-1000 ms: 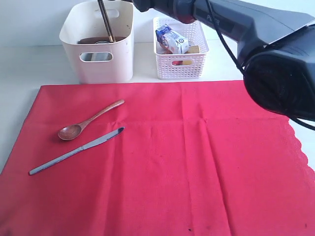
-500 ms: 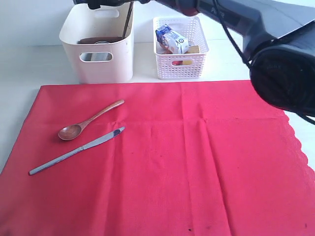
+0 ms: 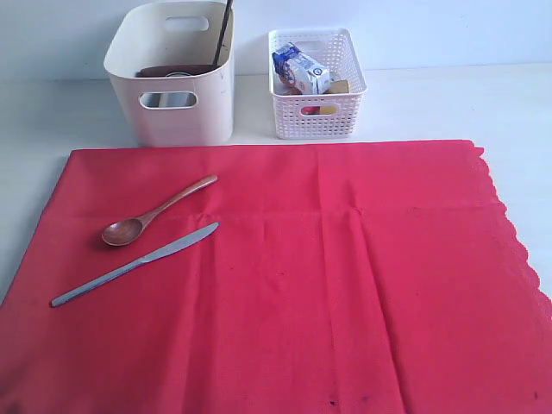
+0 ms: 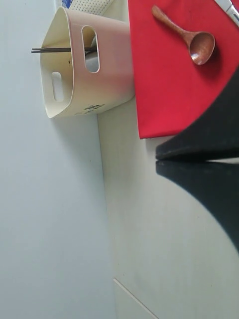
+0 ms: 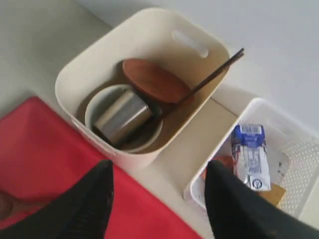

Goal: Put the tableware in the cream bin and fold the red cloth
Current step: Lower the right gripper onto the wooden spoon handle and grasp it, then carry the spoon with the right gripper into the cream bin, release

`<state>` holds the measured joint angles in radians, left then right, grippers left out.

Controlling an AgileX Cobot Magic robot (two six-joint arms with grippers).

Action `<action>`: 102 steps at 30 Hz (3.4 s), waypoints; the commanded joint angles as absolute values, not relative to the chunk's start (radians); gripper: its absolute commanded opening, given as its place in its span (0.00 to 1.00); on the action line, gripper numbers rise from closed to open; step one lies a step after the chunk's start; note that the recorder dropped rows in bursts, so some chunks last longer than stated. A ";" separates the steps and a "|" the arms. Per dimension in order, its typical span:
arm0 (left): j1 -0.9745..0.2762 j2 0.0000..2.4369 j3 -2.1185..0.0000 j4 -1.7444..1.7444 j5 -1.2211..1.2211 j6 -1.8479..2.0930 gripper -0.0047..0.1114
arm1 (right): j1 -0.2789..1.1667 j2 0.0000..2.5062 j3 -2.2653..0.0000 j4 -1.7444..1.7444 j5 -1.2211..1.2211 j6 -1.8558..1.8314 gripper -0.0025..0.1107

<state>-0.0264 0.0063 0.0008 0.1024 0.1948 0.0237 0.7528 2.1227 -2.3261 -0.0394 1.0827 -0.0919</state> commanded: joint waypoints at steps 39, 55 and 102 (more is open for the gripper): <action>-0.032 0.000 0.000 0.097 0.194 0.023 0.05 | 0.873 2.547 -2.329 0.273 1.221 -1.009 0.64; -0.032 0.000 0.000 0.097 0.194 0.023 0.05 | 0.873 2.632 -2.329 0.295 1.047 -1.054 0.64; -0.032 0.000 0.000 0.097 0.194 0.023 0.05 | 0.789 2.508 -2.331 0.118 0.185 -0.283 0.04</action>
<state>-0.0264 0.0063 0.0008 0.1024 0.1948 0.0237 0.7950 2.4841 -2.3261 0.1302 0.2212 -0.3358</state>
